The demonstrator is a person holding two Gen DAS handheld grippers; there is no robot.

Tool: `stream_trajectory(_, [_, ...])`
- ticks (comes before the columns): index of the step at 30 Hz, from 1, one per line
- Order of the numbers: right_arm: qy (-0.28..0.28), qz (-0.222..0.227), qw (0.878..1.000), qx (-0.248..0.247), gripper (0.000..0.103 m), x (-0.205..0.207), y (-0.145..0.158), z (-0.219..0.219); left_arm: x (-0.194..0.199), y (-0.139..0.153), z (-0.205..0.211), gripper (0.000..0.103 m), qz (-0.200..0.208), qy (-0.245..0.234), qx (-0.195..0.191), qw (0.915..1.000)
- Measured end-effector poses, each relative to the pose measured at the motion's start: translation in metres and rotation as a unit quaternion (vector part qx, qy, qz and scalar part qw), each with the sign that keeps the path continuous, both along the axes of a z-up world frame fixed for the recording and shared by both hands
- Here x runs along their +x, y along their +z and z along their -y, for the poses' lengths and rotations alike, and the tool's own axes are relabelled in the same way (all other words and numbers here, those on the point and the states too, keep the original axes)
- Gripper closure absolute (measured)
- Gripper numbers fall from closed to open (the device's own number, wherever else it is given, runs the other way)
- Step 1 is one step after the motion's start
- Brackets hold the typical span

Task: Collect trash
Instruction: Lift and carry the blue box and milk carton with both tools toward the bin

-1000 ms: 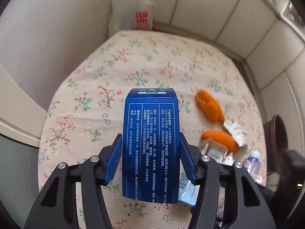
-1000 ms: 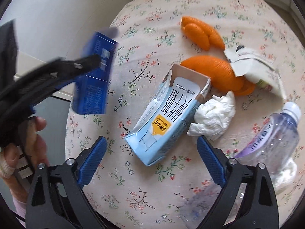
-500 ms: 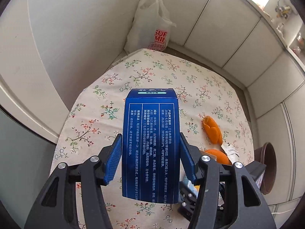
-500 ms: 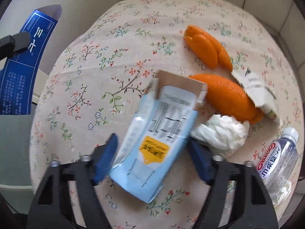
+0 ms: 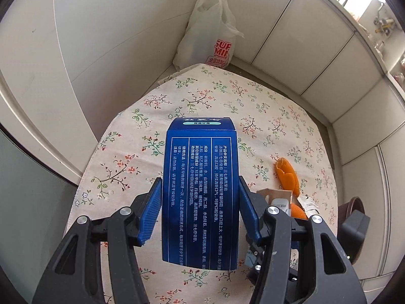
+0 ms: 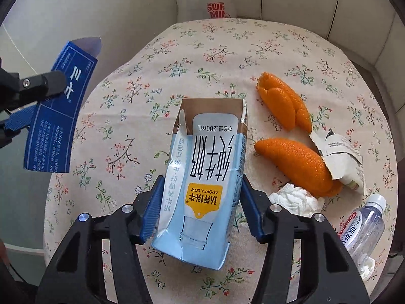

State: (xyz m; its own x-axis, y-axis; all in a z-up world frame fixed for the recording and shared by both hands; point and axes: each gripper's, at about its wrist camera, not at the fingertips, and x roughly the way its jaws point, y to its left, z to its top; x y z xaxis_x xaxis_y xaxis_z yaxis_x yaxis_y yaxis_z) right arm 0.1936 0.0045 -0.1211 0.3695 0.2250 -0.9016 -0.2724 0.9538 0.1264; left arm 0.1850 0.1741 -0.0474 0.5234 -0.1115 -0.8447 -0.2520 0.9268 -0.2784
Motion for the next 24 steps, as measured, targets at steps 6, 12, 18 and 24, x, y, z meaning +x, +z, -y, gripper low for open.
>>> stream_trajectory(6, [-0.020, 0.030, 0.999, 0.014, 0.048, 0.004, 0.024, 0.020, 0.001, 0.006, 0.007, 0.047, 0.007, 0.001, -0.002, 1.0000])
stream_trajectory(12, [-0.058, 0.069, 0.996, 0.013, 0.048, 0.009, 0.050, 0.055, 0.000, 0.012, 0.021, 0.047, 0.021, -0.006, -0.005, 0.9997])
stream_trajectory(18, [-0.098, 0.120, 0.988, 0.016, 0.048, 0.005, 0.077, 0.091, -0.002, 0.025, 0.048, 0.047, 0.063, -0.014, -0.022, 0.9977])
stream_trajectory(24, [-0.131, 0.181, 0.975, 0.005, 0.048, -0.008, 0.103, 0.119, -0.008, 0.041, 0.088, 0.047, 0.109, -0.030, -0.033, 0.9931])
